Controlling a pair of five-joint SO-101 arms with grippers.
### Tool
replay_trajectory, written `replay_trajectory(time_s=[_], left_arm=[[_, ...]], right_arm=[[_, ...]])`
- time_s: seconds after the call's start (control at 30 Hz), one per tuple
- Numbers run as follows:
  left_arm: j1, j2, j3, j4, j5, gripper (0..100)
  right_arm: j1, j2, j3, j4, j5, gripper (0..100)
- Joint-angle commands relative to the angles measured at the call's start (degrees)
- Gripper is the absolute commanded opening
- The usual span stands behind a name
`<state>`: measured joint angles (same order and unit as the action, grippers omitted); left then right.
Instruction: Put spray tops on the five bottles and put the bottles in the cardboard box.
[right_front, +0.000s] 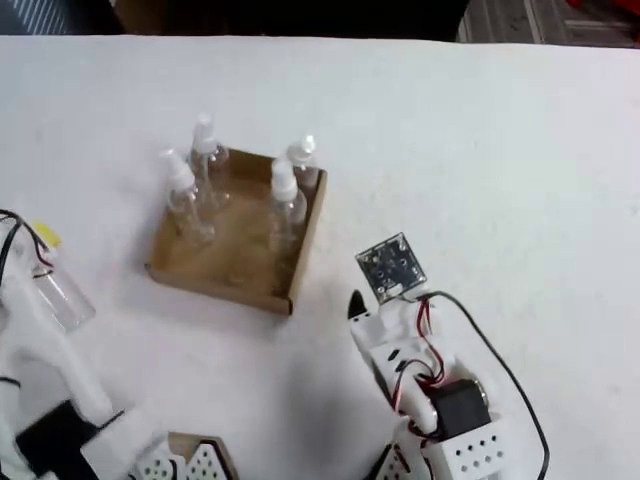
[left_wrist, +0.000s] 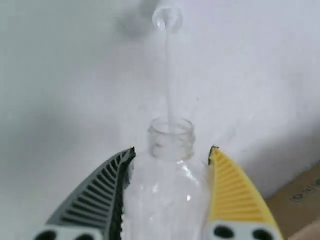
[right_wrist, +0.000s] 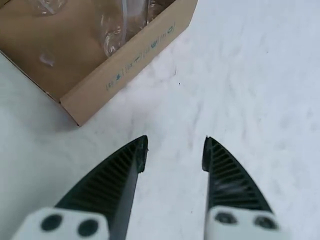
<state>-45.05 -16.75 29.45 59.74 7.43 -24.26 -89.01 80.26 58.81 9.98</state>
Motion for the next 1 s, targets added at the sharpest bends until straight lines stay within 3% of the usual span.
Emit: replay_trajectory(time_s=[0.0,0.3,0.43,0.67,0.83,0.97], left_arm=[[0.66,-7.16,-1.05,3.08,-0.62,2],[-0.48,-15.96,2.02,4.13,-0.7,2],[-4.35,-21.58,-0.44,8.35,-0.79,2],[-14.02,-9.01,-13.63,9.76,-3.96,2],[-18.77,5.32,-29.19,13.1,-4.22,2],[-21.67,15.69,-41.41,13.89,-4.22,2]], right_arm=[[-0.57,-0.4,-0.53,-1.19,0.35,14.4],[-0.22,-0.4,-0.35,-1.1,0.53,14.4],[-0.13,-0.4,-0.44,-1.1,0.53,14.4],[-1.54,0.13,-8.09,-1.1,0.18,14.4],[-12.79,0.22,-13.45,-2.33,0.09,9.4],[-25.27,0.22,-14.24,-10.15,0.09,3.7]])
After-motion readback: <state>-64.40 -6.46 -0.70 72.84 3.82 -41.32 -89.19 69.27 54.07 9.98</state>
